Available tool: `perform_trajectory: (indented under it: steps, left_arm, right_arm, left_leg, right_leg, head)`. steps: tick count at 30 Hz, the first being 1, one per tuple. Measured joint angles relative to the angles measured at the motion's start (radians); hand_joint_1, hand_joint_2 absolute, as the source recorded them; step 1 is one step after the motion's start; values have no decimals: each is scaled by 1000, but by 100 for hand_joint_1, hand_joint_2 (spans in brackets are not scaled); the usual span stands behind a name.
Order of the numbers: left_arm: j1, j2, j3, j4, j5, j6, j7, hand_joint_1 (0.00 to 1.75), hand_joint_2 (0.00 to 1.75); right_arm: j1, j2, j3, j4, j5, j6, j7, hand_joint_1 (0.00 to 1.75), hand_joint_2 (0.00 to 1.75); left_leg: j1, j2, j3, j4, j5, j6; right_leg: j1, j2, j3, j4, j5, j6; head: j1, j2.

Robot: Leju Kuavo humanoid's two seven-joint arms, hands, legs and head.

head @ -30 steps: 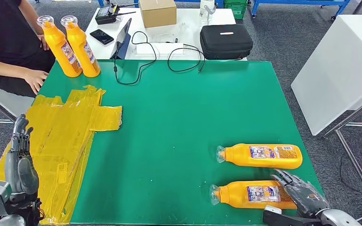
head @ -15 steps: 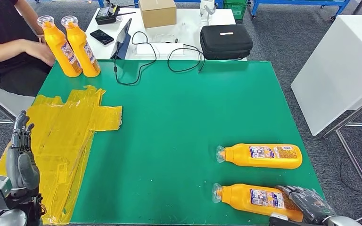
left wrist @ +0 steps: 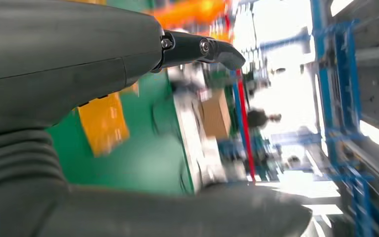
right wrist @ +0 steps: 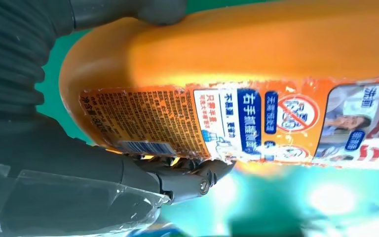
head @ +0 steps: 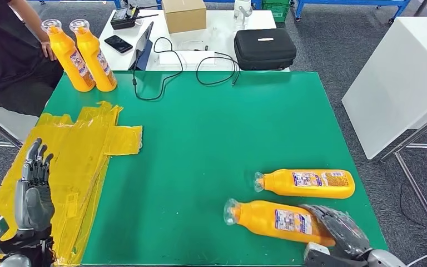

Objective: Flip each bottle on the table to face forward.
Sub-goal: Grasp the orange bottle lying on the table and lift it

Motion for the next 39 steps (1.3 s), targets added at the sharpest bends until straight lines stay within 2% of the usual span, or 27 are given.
perform_trajectory:
  steps: [4, 9, 12, 18, 21, 27, 33, 36, 39]
  left_arm:
    - [10, -4, -44, 7, 145, -96, 31, 0, 175]
    - [15, -9, -128, 14, 344, -177, 77, 0, 175]
    - [17, -9, -181, 18, 404, -200, 89, 0, 175]
    - [17, -10, -227, 23, 438, -227, 90, 0, 175]
    - [8, -20, -263, 26, 461, -244, 94, 0, 175]
    - [-34, -70, -358, 41, 457, -208, 101, 0, 175]
    - [-67, -108, -378, 54, 461, -179, 105, 0, 175]
    - [-70, -117, -377, 54, 462, -180, 108, 0, 175]
    - [-70, -120, -375, 54, 461, -182, 109, 0, 175]
  right_arm:
    - [-29, 115, -82, -32, -130, 116, -129, 175, 175]
    - [-62, 232, -142, -54, -95, 155, -185, 175, 175]
    - [-86, 276, -143, -55, -72, 155, -185, 175, 175]
    - [-122, 324, -137, -51, -60, 159, -183, 175, 175]
    - [-190, 373, -103, -19, -26, 148, -164, 175, 175]
    - [-410, 524, 43, 150, 25, 89, -79, 175, 175]
    - [-597, 676, 186, 339, 43, 59, -19, 175, 175]
    - [-641, 721, 234, 402, 45, 44, -12, 175, 175]
    - [-664, 740, 259, 435, 41, 35, -11, 175, 175]
  left_leg:
    - [0, -4, 0, 0, 1, 0]
    - [0, -4, -1, 0, 1, 1]
    - [-1, -4, -1, 0, 1, 1]
    - [-1, -4, -1, 0, 1, 1]
    - [0, -2, -1, 0, 1, 1]
    - [0, 0, -1, 0, 4, 0]
    - [1, -1, -1, 0, 4, 0]
    - [1, -5, -2, 0, 4, 0]
    - [1, -5, -3, 0, 4, 0]
  right_leg:
    - [0, -2, 1, 0, -1, 0]
    - [-1, -2, 1, 0, 0, 0]
    - [-1, -2, 1, 0, 0, 0]
    - [-1, -2, 1, 0, 0, 0]
    - [0, -2, 1, 0, 0, 0]
    - [0, -1, 1, 1, 1, 0]
    - [1, -1, 1, 2, 1, 0]
    - [1, -3, 1, 2, 1, 0]
    - [0, -3, 0, 1, 0, 0]
  head:
    - [0, 0]
    - [0, 0]
    - [1, 0]
    - [1, 0]
    - [0, 0]
    - [1, 0]
    - [0, 0]
    - [1, 0]
    - [1, 0]
